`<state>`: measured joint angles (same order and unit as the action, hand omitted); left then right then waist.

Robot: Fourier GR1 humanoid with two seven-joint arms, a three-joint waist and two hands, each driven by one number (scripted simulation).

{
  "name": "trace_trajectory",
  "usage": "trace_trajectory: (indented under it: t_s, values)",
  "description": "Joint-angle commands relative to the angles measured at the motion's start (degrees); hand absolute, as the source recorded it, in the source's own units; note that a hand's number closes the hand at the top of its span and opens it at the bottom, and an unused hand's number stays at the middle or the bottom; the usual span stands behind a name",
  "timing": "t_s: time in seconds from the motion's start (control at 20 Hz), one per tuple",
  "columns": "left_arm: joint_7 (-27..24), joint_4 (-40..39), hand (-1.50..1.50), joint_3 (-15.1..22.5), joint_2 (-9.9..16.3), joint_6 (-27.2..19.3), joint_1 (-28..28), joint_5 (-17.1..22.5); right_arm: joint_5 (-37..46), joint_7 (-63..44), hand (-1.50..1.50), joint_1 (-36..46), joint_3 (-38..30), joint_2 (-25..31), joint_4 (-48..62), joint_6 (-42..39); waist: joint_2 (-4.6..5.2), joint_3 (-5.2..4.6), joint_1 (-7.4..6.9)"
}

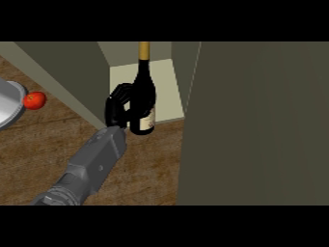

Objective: Pick up the wine, place it into the cabinet and close the cabinet

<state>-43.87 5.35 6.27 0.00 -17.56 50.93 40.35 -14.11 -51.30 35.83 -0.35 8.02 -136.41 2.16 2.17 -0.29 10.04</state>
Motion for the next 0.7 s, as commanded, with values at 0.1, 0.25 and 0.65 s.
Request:
trace_trajectory:
  t_s: [0.1, 0.25, 0.65]
  values:
    - [-0.02, 0.57, 1.50, 1.62, 0.00, -1.78, -0.17, 0.77, -1.38, -0.10, -1.50, 0.13, 0.25, -0.20, 0.29, -0.38, 0.17, -0.04, 0.45]
    - [-0.73, 1.13, 1.50, 1.96, 0.00, -2.68, 0.19, 1.28, -2.63, -0.99, -1.50, 0.82, -1.77, 0.31, -0.35, 0.15, -0.01, -0.03, 0.13]
    - [1.00, 2.69, 1.50, 3.68, 0.00, -6.06, 2.73, 3.26, -4.09, -0.21, -1.50, -0.25, -2.72, 0.62, 0.27, -1.30, 0.19, 0.05, 1.00]
